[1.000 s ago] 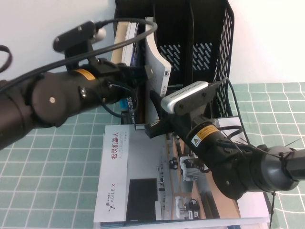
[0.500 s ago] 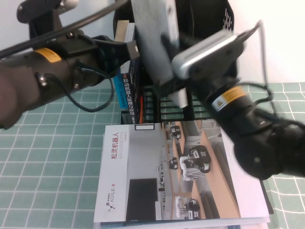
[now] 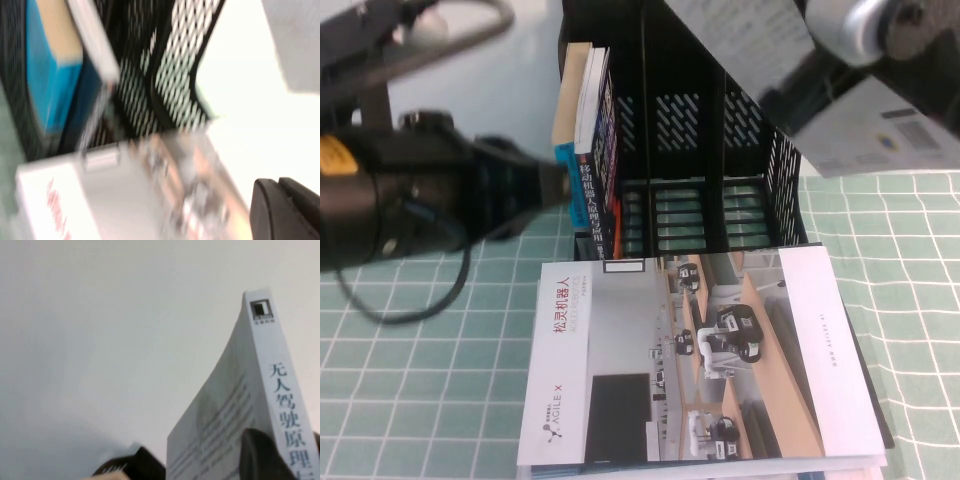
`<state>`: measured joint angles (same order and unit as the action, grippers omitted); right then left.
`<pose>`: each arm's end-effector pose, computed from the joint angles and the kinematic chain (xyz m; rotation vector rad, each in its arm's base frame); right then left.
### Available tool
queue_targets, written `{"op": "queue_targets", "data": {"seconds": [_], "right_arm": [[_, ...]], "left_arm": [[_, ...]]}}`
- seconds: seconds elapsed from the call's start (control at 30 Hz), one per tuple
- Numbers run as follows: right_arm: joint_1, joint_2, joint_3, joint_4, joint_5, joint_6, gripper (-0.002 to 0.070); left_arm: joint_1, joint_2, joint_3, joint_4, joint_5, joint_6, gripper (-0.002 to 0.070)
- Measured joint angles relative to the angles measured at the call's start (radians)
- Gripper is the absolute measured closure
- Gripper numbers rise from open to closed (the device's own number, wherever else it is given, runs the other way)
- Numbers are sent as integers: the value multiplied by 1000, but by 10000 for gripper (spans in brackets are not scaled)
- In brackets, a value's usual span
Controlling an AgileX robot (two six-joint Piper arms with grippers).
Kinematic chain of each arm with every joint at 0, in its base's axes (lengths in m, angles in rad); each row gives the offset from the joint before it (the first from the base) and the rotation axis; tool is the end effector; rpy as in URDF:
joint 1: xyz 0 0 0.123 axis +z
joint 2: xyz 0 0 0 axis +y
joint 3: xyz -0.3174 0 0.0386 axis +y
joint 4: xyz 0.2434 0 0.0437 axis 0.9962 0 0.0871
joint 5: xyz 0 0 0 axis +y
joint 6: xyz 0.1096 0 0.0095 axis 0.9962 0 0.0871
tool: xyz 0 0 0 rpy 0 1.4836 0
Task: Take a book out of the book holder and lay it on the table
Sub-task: Place the picked book on the book
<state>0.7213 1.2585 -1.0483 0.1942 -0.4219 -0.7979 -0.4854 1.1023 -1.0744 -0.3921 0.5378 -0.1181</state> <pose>0.2246 0.1859 0.4603 -0.7413 1.0435 0.0362 0.1960 -0.1278 0.4141 0.1580 2.0926 -0.7860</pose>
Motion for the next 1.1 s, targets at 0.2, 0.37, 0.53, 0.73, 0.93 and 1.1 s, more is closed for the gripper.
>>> {"op": "queue_targets", "data": {"seconds": [0.2,0.37,0.53,0.73,0.93,1.1], "right_arm": [[0,-45,-11,-4,364,-116,559],[0,-35,46,-5,558,-206,559],[23,-13,136,-6,486,-264,559],[148,4,150,-63,387,-276,559],[263,85,150,-110,481,-286,559],[336,168,188,-94,544,-280,559]], "left_arm": [[0,-50,25,146,174,-38,678],[0,-91,92,392,179,-299,678],[0,-119,163,462,178,-397,678],[0,-127,211,465,171,-413,677],[0,-127,213,458,165,-413,678],[0,-127,213,443,163,-415,678]]}}
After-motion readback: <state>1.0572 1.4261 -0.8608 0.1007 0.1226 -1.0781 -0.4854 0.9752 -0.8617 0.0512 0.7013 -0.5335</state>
